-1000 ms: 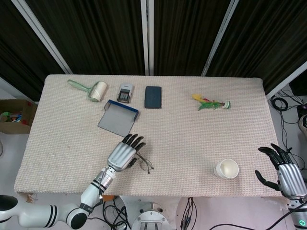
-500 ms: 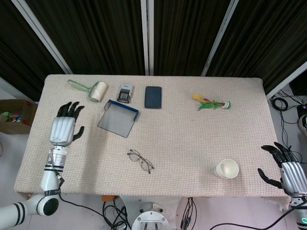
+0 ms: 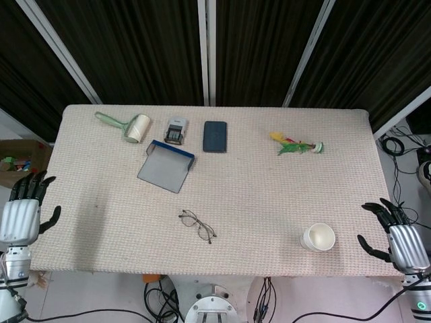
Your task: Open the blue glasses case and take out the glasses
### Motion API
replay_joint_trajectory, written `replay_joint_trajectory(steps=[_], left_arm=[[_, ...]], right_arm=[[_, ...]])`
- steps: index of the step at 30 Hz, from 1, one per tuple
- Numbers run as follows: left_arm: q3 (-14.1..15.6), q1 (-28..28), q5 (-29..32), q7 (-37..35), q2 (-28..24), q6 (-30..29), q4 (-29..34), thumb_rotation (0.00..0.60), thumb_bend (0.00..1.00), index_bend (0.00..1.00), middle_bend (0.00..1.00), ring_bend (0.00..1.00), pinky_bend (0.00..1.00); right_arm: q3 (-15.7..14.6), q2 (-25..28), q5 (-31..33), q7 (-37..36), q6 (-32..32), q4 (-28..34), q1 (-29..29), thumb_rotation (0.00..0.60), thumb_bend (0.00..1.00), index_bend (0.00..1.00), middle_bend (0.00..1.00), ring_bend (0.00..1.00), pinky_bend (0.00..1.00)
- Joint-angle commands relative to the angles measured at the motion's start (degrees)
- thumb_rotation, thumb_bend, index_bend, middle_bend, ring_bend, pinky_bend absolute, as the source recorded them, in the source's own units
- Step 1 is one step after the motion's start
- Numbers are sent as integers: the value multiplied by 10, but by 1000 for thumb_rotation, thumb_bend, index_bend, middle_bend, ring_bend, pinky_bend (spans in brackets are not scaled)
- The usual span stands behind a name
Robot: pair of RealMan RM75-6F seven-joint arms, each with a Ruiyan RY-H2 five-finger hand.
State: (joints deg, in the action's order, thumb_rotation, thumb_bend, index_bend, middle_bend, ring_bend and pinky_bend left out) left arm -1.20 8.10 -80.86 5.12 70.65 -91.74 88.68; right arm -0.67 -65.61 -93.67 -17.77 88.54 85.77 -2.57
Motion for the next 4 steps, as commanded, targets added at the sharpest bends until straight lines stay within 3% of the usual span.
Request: replay_joint_trajectory(steps=[1, 4], left_arm=[[41, -37, -57, 13, -12, -49, 19, 600, 343, 191, 106, 51, 110], [53, -45, -67, 19, -23, -41, 41, 600, 339, 191, 106, 51, 110]], right_arm=[[0, -1, -1, 4, -7, 4, -5, 600, 240, 241, 237, 67, 185], [1, 0, -1, 6, -17, 8, -12, 600, 240, 241, 237, 67, 185]])
